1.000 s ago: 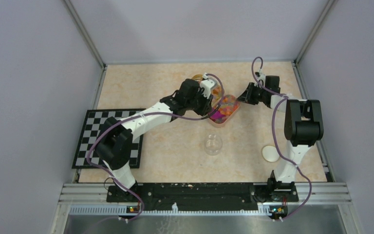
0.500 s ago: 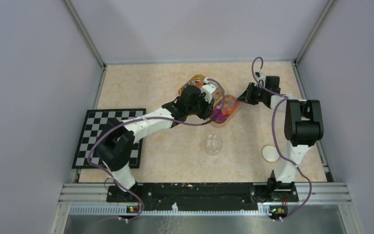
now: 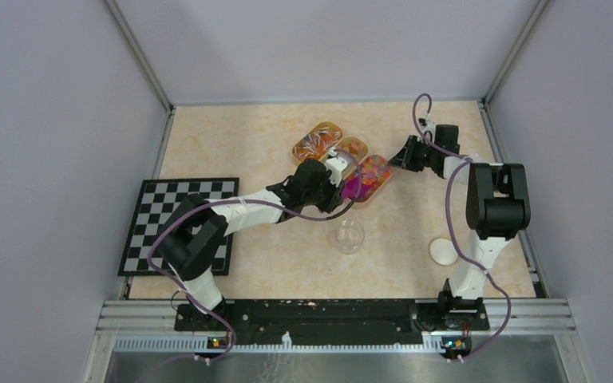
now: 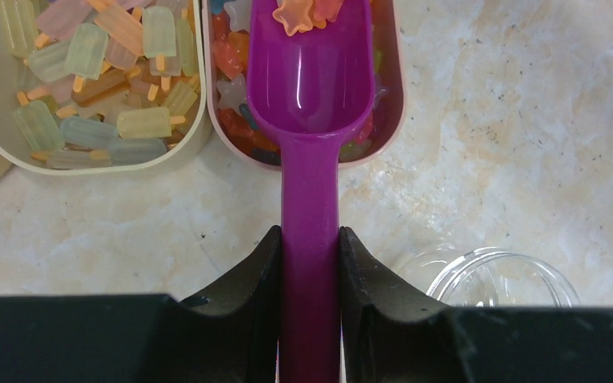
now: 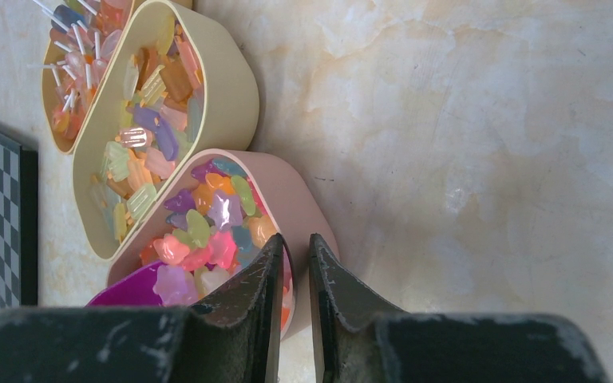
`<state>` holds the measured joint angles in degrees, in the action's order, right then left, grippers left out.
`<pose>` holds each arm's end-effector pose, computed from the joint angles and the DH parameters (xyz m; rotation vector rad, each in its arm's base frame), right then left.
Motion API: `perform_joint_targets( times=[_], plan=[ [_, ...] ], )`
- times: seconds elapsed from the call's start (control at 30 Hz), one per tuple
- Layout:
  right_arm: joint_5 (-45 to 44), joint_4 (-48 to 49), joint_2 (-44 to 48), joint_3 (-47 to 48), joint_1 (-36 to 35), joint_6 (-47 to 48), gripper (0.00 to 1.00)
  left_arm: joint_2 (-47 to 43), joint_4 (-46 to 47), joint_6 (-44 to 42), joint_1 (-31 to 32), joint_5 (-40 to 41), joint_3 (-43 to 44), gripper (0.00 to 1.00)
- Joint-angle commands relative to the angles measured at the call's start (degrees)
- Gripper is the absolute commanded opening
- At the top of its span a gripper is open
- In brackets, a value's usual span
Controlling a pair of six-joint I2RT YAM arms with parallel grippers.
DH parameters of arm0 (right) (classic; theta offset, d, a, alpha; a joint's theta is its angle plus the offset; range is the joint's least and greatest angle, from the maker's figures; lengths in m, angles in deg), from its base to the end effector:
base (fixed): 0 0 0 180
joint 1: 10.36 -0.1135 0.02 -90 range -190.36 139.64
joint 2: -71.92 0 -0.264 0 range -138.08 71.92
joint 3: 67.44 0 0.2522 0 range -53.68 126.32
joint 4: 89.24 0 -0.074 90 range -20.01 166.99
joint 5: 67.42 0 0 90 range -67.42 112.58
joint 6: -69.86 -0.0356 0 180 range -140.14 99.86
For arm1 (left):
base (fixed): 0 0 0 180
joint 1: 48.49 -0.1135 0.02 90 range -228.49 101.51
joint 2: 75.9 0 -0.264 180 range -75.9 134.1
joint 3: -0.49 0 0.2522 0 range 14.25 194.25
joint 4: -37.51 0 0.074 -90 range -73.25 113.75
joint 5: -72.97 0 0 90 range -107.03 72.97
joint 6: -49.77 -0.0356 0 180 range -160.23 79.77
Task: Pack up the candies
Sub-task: Scoop the fake candies from the storage box, then place the fake candies in the packing bottle.
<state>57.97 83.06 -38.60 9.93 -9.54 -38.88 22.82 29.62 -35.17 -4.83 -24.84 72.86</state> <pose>0.4019 0.0149 0.1555 0.0586 2.2690 0.8678 0.2689 -0.2633 0.2010 0.8133 2.0788 -0.6255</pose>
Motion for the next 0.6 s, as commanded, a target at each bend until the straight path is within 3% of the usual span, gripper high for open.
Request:
perform_joint_targets(
  times=[0.0, 0.57],
  plan=[
    [0.0, 0.6, 0.9, -0.8, -0.5, -0.2, 0.15, -2.1, 2.1, 0.4, 0.0, 1.8, -2.2, 0.00],
    [0.9, 2.2, 1.3, -0.6, -0.5, -1.7, 0.16, -3.9, 6.4, -0.4, 0.0, 1.5, -5.2, 0.00]
  ],
)
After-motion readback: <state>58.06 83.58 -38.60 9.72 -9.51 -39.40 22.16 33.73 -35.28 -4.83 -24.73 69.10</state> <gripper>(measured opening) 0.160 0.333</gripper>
